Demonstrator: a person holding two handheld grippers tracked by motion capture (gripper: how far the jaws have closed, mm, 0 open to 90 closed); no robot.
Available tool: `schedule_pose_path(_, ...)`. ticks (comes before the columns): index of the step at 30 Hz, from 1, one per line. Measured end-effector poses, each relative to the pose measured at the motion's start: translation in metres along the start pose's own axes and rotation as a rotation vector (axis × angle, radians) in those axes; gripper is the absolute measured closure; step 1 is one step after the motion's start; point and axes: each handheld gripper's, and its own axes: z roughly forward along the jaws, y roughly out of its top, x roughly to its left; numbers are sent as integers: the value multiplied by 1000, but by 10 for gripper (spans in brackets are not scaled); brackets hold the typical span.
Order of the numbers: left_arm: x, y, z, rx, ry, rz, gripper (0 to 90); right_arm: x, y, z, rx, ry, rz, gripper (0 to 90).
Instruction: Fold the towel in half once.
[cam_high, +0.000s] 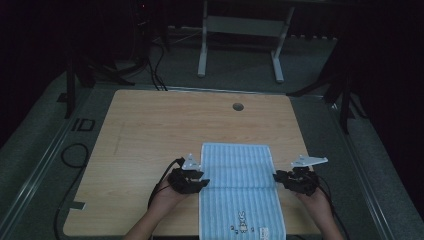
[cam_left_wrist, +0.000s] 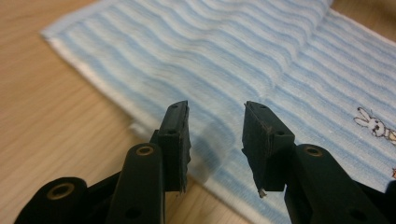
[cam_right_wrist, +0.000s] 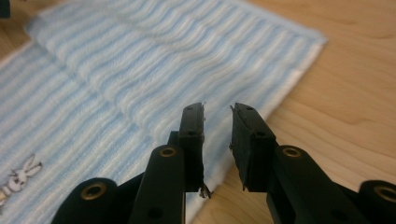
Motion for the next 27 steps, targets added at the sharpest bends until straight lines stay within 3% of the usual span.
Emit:
schedule_pose_path(6, 5, 0, 27, 88, 23, -3, 640, 1, -4, 31, 49, -11, -4, 761)
schedule_pose_path(9, 10, 2, 31, 88, 21, -12, 643, 0, -6, 43, 69, -24, -22, 762)
schedule_pose_path(16, 26, 11, 36, 96, 41, -22, 643, -13, 5, 52, 67, -8, 16, 758)
schedule_pose_path(27, 48, 23, 43, 103, 63, -39, 646, -27, 26, 69, 80, -21, 39, 746)
